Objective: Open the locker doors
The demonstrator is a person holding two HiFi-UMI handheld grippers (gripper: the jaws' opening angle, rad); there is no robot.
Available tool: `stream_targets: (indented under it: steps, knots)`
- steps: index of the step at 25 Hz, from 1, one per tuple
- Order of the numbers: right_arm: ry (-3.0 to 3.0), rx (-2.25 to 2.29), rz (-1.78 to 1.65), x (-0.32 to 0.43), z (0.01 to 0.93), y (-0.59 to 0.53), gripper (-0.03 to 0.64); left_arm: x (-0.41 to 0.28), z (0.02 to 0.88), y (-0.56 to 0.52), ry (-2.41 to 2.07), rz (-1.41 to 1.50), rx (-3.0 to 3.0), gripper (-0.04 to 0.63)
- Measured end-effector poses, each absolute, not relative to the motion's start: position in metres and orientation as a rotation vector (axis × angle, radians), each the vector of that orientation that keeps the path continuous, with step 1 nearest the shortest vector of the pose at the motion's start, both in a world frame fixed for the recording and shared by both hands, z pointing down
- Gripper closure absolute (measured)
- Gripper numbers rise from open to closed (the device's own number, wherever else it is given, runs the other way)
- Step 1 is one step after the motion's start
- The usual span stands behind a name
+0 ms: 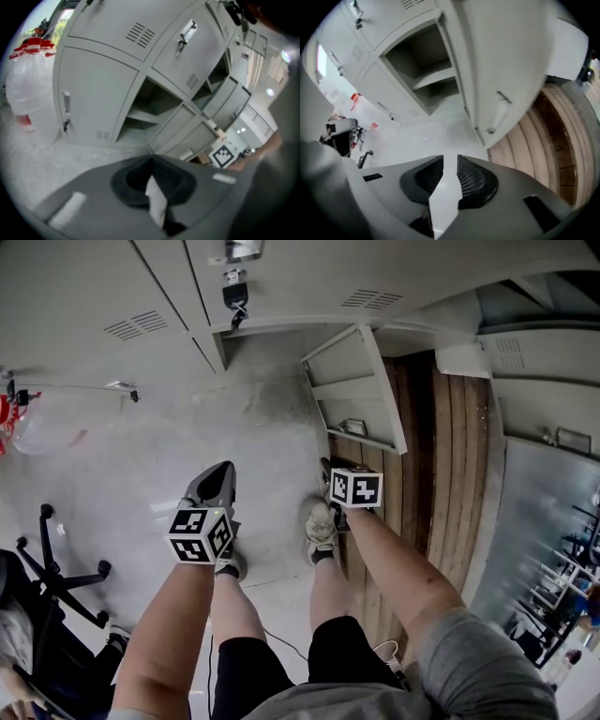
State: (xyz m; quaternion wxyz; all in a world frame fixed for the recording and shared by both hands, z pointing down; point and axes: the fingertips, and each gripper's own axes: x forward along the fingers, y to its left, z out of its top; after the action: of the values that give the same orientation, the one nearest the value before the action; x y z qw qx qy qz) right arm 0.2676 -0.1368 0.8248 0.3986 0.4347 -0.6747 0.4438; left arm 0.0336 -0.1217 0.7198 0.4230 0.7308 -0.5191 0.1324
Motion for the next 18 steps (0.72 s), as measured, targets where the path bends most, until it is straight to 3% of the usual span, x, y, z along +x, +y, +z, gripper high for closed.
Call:
stream_targets:
  steps: [8, 12, 18]
  knots:
    - [-1.990, 0.933, 1.099, 0.146, 0.808, -0.176, 0.575, 0.016, 0.738, -0.135, -1.323, 0.447, 1.838, 0.591]
    - [-1.996, 0.902, 1.052, 0.129, 0.805, -0.188, 0.577, 0.007, 0.754, -0.129, -1.284, 0.539, 1.821, 0.592]
    - [-1.980, 0.906, 1.033, 0.131, 0.807, -0.190, 0.577, 0.012, 0.747, -0.135, -1.277, 0.418, 1.796, 0.592]
